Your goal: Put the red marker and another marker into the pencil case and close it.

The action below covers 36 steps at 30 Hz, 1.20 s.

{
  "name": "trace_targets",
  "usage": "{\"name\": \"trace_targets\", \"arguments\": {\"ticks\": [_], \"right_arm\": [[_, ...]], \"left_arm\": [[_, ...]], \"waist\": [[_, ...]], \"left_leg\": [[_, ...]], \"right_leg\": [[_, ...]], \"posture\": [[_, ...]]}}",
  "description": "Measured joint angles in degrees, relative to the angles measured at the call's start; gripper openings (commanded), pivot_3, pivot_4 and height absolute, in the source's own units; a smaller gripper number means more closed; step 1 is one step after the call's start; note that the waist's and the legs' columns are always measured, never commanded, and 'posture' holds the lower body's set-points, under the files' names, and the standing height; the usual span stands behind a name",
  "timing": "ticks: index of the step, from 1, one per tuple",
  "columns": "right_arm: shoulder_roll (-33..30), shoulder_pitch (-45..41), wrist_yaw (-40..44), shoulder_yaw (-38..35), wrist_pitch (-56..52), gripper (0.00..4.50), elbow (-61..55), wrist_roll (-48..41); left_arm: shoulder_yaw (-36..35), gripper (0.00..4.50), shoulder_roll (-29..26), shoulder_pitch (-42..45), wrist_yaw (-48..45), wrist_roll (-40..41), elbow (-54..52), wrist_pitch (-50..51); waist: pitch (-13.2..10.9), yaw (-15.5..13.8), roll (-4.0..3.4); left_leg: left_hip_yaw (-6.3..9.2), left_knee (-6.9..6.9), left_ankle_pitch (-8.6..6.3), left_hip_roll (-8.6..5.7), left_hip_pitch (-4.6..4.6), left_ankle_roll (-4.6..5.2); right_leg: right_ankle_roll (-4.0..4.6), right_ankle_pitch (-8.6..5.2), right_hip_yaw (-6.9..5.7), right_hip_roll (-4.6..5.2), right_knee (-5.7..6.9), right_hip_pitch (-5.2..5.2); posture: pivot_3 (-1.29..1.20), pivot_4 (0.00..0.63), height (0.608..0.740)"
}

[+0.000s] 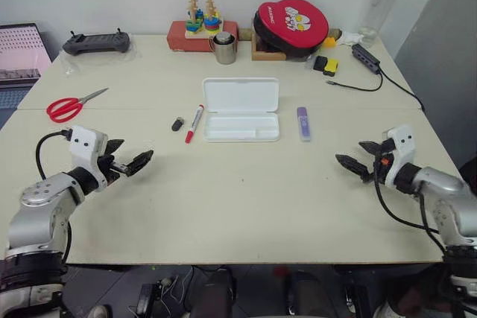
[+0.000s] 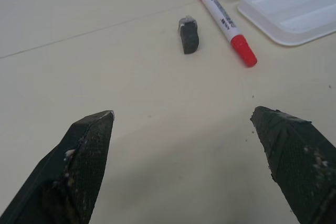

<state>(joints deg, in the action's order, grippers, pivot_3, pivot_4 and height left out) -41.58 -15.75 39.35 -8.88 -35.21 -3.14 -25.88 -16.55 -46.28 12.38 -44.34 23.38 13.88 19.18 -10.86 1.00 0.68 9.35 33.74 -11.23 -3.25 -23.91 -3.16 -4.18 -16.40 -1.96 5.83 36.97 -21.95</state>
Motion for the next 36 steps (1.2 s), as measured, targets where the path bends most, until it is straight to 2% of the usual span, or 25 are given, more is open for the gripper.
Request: {"name": "trace_targets", "arguments": {"ticks": [36], "right_arm": [[3.42,-0.89,1.85,1.07,-1.71,4.5,0.19,0.02]], "left_arm": [[3.49,4.49,1.25,-0.62,-2.51,-2.14,-4.89,6.56]], "waist": [[-0.02,0.6,0.06]], "left_leg": [[-0.04,0.25,0.04,-0.01,0.05,-0.04]], "right_leg": [[0.26,0.19,0.04,0.0,0.33,0.05]], "posture": [[0.0,0.15,0.74]]}}
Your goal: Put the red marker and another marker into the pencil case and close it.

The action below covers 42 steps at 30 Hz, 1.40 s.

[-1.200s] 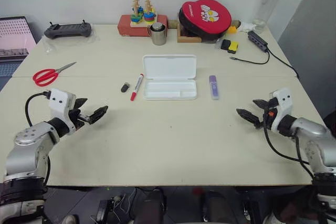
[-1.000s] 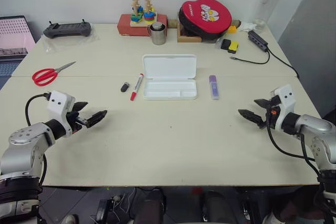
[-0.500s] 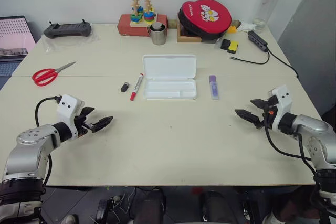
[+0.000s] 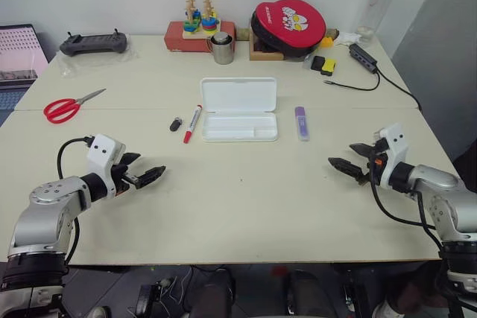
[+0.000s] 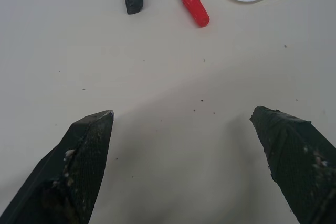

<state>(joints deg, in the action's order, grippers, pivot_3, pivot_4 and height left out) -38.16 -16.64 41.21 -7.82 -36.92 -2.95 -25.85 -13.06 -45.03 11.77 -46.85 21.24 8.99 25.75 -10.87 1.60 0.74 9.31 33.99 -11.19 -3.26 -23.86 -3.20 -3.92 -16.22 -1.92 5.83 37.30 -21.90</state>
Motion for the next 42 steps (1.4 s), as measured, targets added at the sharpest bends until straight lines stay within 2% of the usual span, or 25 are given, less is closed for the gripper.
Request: {"name": "trace_targets", "arguments": {"ticks": [7,15,17,19,23,25,34,36,37,38,39,42], "right_arm": [[0.0,0.18,0.57,-0.41,-1.14,4.5,-0.98,-1.42],[3.8,-3.26,0.08,0.32,-8.47,4.5,-14.81,-11.02],[7.67,-7.48,-2.99,2.52,-9.13,4.5,-16.21,-11.25],[8.68,-9.13,-3.65,4.02,-9.42,4.5,-17.73,-11.43],[10.21,-11.25,-6.19,6.08,-10.21,4.5,-19.92,-11.35],[10.8,-11.61,-7.29,6.49,-10.53,4.5,-20.51,-11.35],[11.45,-11.34,-10.7,6.9,-11.21,4.5,-23.7,-11.34],[11.39,-11.11,-11.41,6.89,-11.21,4.5,-23.97,-11.32],[11.34,-10.99,-11.59,6.88,-11.21,4.5,-24.06,-11.32],[11.11,-10.79,-12.14,6.73,-11.22,4.5,-24.44,-11.29],[11.08,-10.7,-12.66,6.6,-11.22,4.5,-24.62,-11.29],[11.01,-9.5,-13.97,5.16,-11.26,4.5,-26.25,-11.42]], "left_arm": [[0.31,4.49,0.38,0.79,-0.67,0.05,0.05,-0.08],[8.9,4.49,7.66,16.42,-7.29,0.96,2.14,-0.16],[13.47,4.49,10.09,23.06,-10.56,-1.61,8.42,-2.25],[15.42,4.49,11.44,25.26,-11.86,-2.61,10.48,-3.59],[20.25,4.49,14.42,32.54,-16.52,-7.49,22.76,-10.74],[21.39,4.49,16.01,35.73,-17.62,-9.29,28.2,-13.69],[23.17,4.49,22.35,48.02,-18.95,-17.52,52.94,-26.12],[24.76,4.13,23.04,48.95,-18.44,-20.36,56.28,-28.77],[25.34,4.13,23.18,49.03,-18.17,-21.63,57.45,-29.73],[25.7,3.66,23.36,49.23,-17.61,-22.97,59.1,-30.89],[26.09,3.65,23.39,49.47,-17.4,-23.97,59.51,-31.31],[26.17,2.89,23.74,50.47,-15.93,-25.84,61.23,-32.49]], "waist": [[0.01,-0.03,0.01],[0.05,-0.02,0.1],[0.04,0.32,0.09],[0.05,0.3,0.09],[0.06,0.21,0.11],[0.05,0.21,0.11],[0.05,0.3,0.14],[0.05,0.45,0.14],[0.05,0.5,0.14],[0.05,0.52,0.14],[0.05,0.5,0.14],[0.07,0.35,0.17]], "left_leg": [[0.01,0.1,0.01,-0.01,0.03,-0.01],[0.03,0.77,0.02,-0.04,0.05,-0.01],[0.01,0.84,0.08,-0.04,0.07,0.08],[0.05,0.84,0.1,0.0,0.07,0.12],[0.05,0.85,0.11,-0.03,0.04,0.11],[0.06,0.86,0.11,-0.04,0.01,0.12],[0.04,0.86,0.11,-0.05,0.02,0.13],[0.05,0.86,0.11,-0.05,0.03,0.13],[0.05,0.86,0.11,-0.05,0.03,0.14],[0.06,0.87,0.11,-0.05,0.03,0.14],[0.06,0.89,0.12,-0.05,0.03,0.14],[0.05,0.92,0.12,-0.05,0.03,0.15]], "right_leg": [[0.0,0.0,0.01,0.0,0.23,0.0],[-0.34,-0.08,0.01,-0.02,0.57,0.18],[-0.41,-0.04,0.05,-0.05,0.71,0.14],[-0.44,-0.01,0.05,-0.11,0.69,0.14],[-0.41,0.01,0.05,-0.12,0.69,0.14],[-0.2,0.13,0.04,-0.12,0.7,0.12],[-0.32,0.07,0.0,-0.11,0.75,0.11],[-0.43,0.0,0.0,-0.11,0.79,0.11],[-0.43,0.0,0.0,-0.11,0.82,0.1],[-0.43,0.0,0.0,-0.11,0.85,0.08],[-0.44,0.0,0.0,-0.11,0.87,0.09],[-0.45,0.0,0.0,-0.11,0.87,0.12]], "posture": [[0.0,0.15,0.74],[0.0,0.15,0.74],[0.0,0.15,0.74],[0.0,0.15,0.74],[0.0,0.15,0.74],[0.0,0.15,0.74],[0.0,0.15,0.74],[0.0,0.15,0.74],[0.0,0.15,0.74],[0.0,0.15,0.74],[0.0,0.15,0.74],[0.0,0.15,0.74]]}}
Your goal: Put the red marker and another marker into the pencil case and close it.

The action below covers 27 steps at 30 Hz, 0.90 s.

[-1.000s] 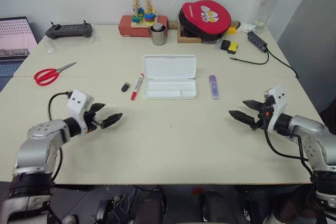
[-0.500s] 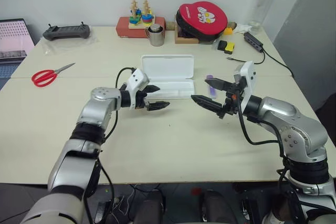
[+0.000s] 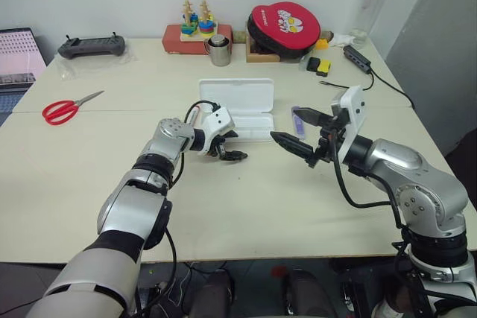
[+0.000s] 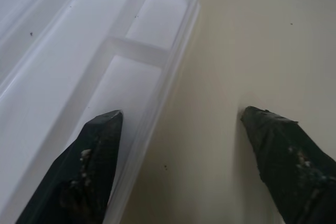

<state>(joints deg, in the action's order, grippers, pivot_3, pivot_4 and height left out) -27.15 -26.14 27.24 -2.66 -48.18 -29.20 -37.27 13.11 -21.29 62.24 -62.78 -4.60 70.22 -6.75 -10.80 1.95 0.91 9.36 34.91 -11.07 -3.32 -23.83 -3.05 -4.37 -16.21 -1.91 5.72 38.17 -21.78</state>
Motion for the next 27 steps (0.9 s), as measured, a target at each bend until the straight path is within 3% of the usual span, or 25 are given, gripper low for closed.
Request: {"name": "trace_targets", "arguments": {"ticks": [15,22,27], "right_arm": [[-0.39,0.98,-1.3,-0.68,-0.18,4.5,-1.54,-0.51],[-1.6,2.59,-0.94,-0.82,-0.19,4.5,-1.88,-1.54],[-2.85,3.63,-0.39,-3.08,-0.22,4.5,-2.8,-3.38]], "left_arm": [[-2.24,0.02,1.35,0.78,0.07,-1.43,2.0,-1.68],[-2.78,0.02,1.24,0.42,-1.17,-1.42,1.84,-3.96],[-2.76,0.02,-0.21,-3.32,-10.53,-0.67,-3.36,-8.3]], "waist": [[0.0,0.01,0.0],[0.0,0.01,0.0],[0.0,0.09,0.0]], "left_leg": [[0.01,0.03,0.04,0.0,0.02,0.06],[0.01,0.07,0.05,0.0,0.02,0.07],[0.0,0.07,0.05,0.01,0.03,0.07]], "right_leg": [[-0.03,0.01,0.0,0.0,0.08,0.0],[-0.03,0.01,0.01,0.0,0.27,-0.05],[0.01,0.03,0.04,0.0,0.42,-0.14]], "posture": [[0.0,0.15,0.74],[0.0,0.15,0.74],[0.0,0.15,0.74]]}}
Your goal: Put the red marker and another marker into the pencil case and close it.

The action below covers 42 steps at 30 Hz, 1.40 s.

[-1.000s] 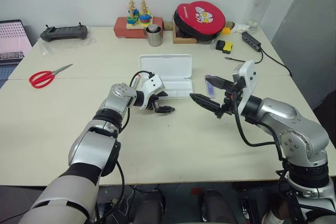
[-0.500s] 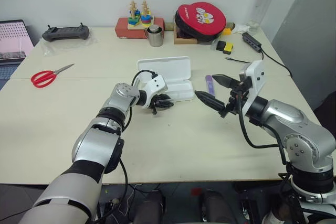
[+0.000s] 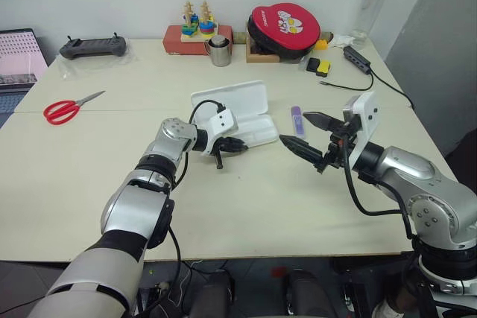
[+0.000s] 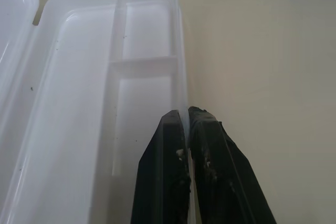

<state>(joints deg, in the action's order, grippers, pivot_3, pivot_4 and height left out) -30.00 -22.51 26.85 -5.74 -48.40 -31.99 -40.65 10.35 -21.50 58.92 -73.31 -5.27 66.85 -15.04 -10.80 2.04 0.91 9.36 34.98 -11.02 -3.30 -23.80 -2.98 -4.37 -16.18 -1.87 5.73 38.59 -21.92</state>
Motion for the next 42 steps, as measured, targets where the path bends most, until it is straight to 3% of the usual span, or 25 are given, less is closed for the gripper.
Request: {"name": "trace_targets", "arguments": {"ticks": [5,16,27,32,37,42], "right_arm": [[-1.11,1.15,0.52,-0.44,-0.06,4.5,-0.48,-1.1],[-1.6,1.65,1.97,0.28,0.31,4.5,-0.04,-0.97],[-1.56,0.98,3.15,0.51,0.63,4.5,1.18,-0.94],[-1.19,-0.95,4.09,0.95,1.32,4.5,3.31,-0.94],[-0.06,-4.1,4.59,1.62,2.64,4.5,5.93,-0.73],[2.15,-8.57,5.79,3.67,4.79,4.5,9.63,0.68]], "left_arm": [[0.44,0.02,-2.87,-5.82,-8.64,0.9,-8.8,0.01],[0.72,0.02,-4.46,-11.44,-7.79,0.82,-20.59,6.74],[-1.07,2.46,-5.19,-16.64,-6.69,6.01,-33.1,17.21],[-7.82,3.38,-8.29,-20.41,-3.03,14.08,-46.76,29.9],[-18.88,4.46,-11.21,-29.27,6.49,21.03,-56.69,41.3],[-26.41,4.49,-12.47,-35.85,18.74,21.15,-56.76,41.37]], "waist": [[0.0,0.13,0.0],[0.01,-0.12,0.01],[0.01,-0.11,0.01],[0.01,0.42,0.01],[0.01,1.1,0.01],[0.03,0.68,0.04]], "left_leg": [[0.0,0.01,0.04,0.0,0.0,0.06],[0.02,0.03,0.18,0.01,0.08,0.28],[0.02,0.03,0.22,0.01,0.06,0.33],[-0.01,0.02,0.21,0.03,0.11,0.33],[-0.12,-0.04,0.21,0.03,0.26,0.33],[-0.35,-0.09,0.21,0.02,0.44,0.33]], "right_leg": [[0.21,0.12,0.02,0.0,0.09,-0.03],[0.02,0.01,0.02,0.0,0.27,-0.02],[0.03,0.02,0.04,0.0,0.26,-0.05],[0.04,0.02,0.14,-0.01,0.27,-0.08],[0.05,0.02,0.38,-0.02,0.28,-0.08],[0.1,0.06,0.71,-0.04,0.29,-0.08]], "posture": [[0.0,0.15,0.74],[0.0,0.15,0.74],[0.0,0.15,0.74],[0.0,0.15,0.74],[0.0,0.15,0.74],[0.0,0.15,0.74]]}}
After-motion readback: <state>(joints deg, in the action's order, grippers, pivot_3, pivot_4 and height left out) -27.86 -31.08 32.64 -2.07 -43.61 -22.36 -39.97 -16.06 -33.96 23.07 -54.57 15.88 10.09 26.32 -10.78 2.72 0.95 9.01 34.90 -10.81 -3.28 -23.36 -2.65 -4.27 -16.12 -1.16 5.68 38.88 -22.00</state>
